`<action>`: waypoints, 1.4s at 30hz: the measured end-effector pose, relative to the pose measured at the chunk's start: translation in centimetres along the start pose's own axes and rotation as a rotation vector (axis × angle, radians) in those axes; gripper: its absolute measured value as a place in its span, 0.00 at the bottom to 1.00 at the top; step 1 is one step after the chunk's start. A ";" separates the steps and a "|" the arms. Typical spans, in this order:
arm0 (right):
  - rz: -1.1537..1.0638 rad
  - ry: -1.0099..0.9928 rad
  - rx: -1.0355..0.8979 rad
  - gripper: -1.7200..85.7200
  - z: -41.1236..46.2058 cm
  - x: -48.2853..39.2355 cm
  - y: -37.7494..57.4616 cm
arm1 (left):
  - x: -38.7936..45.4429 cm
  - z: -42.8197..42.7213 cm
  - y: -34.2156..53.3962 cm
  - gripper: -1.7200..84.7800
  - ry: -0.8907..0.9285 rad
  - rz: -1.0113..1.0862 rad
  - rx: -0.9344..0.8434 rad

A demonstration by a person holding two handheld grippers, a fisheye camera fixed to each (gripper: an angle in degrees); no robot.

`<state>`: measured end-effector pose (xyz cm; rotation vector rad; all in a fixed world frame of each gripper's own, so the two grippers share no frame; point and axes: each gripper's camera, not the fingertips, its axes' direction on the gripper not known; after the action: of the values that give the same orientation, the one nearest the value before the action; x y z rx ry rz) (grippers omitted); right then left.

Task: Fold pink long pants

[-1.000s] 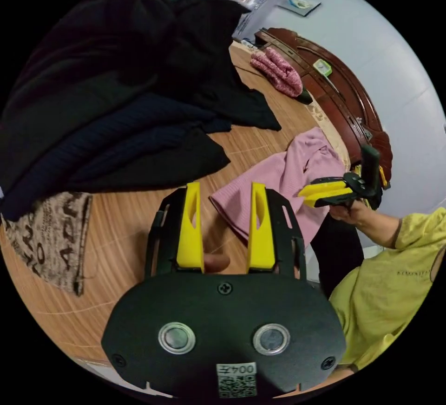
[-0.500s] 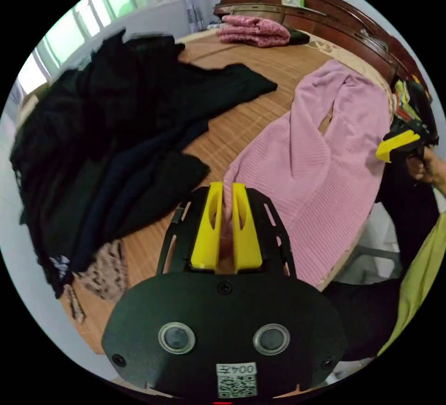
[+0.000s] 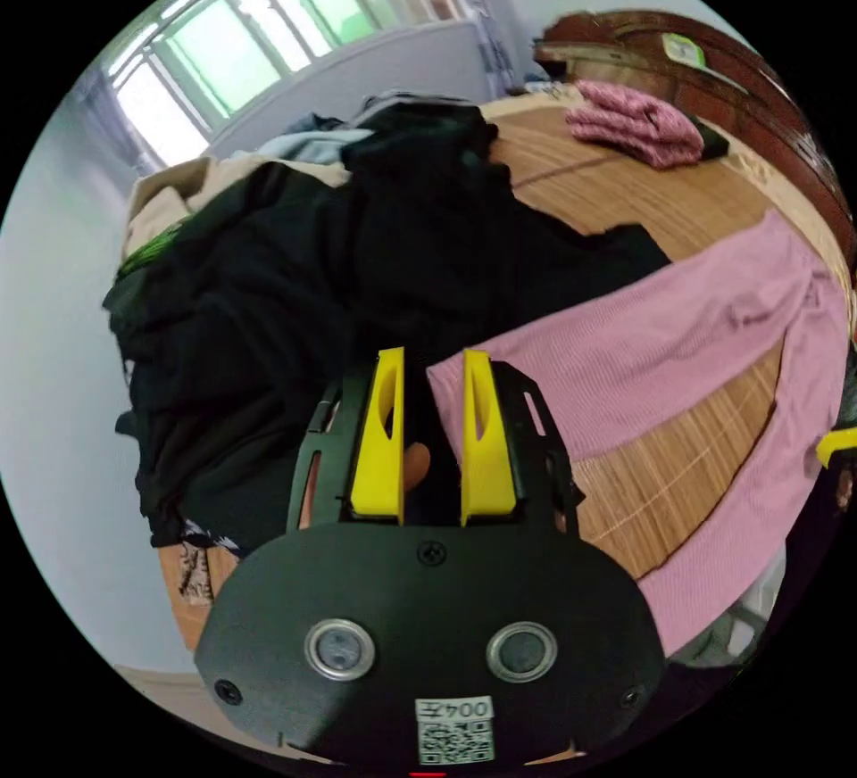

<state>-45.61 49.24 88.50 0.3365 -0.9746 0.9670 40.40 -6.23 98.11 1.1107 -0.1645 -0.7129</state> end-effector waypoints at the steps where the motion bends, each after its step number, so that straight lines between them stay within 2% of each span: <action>1: 0.006 0.069 0.004 0.08 -1.3 -0.1 0.0 | -1.0 -2.1 0.9 0.13 0.000 -0.035 0.039; 2: 0.019 0.161 -0.010 0.09 -2.5 -0.1 -0.1 | -1.4 -3.1 1.4 0.14 0.016 -0.046 0.051; 5: 0.055 0.393 -0.109 0.08 -3.9 0.1 -0.3 | -2.2 -7.0 5.5 0.14 0.249 -0.071 0.058; 7: 0.091 0.445 -0.160 0.06 -4.2 0.3 -0.5 | -0.3 -8.1 10.2 0.15 0.403 -0.075 -0.038; 14: 0.052 0.544 -0.242 0.02 -5.3 -2.9 -1.2 | 6.3 -9.5 20.8 0.14 0.380 -0.040 -0.188; 21: 0.088 0.466 -0.260 0.01 -9.1 -4.0 -2.5 | 8.9 -8.6 21.5 0.16 0.364 -0.052 -0.292; 29: 0.111 0.386 -0.200 0.01 -14.6 -5.9 -3.6 | 9.6 -9.2 21.9 0.16 0.325 -0.147 -0.259; 39: 0.198 0.354 -0.193 0.04 -20.5 -9.6 -6.8 | 8.4 -10.0 20.8 0.07 0.321 -0.174 -0.351; 42: 0.157 0.257 -0.209 0.08 -21.7 -12.4 -7.4 | 5.2 -10.7 22.2 0.07 0.311 -0.218 -0.350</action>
<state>-30.28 52.16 67.55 -0.0406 -0.8652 1.0115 59.13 4.35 111.22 0.8946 0.3404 -0.7190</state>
